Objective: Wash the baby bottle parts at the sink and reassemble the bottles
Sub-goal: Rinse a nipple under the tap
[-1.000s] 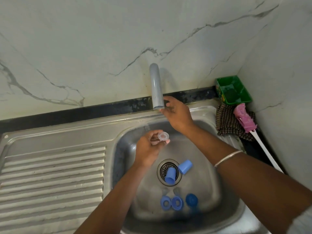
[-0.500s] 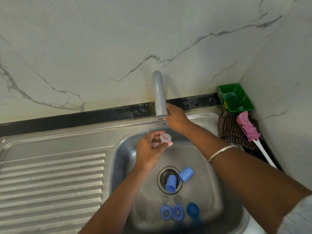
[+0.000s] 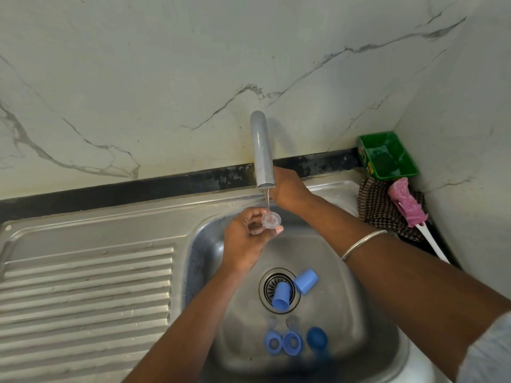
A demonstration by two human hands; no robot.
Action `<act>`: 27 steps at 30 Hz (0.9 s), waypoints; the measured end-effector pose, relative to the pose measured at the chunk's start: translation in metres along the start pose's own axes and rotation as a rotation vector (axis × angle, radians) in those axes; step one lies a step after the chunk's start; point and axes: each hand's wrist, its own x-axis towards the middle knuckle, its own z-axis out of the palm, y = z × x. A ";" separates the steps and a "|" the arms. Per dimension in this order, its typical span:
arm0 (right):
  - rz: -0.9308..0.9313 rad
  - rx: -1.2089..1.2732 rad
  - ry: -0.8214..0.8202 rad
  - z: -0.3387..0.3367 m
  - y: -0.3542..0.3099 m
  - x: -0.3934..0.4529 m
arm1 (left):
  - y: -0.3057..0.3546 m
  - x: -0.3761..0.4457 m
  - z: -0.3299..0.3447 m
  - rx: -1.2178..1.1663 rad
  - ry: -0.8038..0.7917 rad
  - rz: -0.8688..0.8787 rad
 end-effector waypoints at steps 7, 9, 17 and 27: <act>0.024 0.315 0.105 0.002 0.007 -0.039 | 0.000 0.001 -0.004 -0.233 -0.035 -0.135; 0.137 0.459 0.182 0.008 0.013 -0.059 | -0.003 0.002 -0.006 -0.256 -0.022 -0.167; 0.141 0.623 0.090 0.032 0.020 -0.110 | -0.008 0.001 -0.003 -0.331 -0.025 -0.365; 0.195 0.459 0.220 0.039 0.026 -0.110 | -0.009 -0.005 0.002 -0.193 -0.086 -0.434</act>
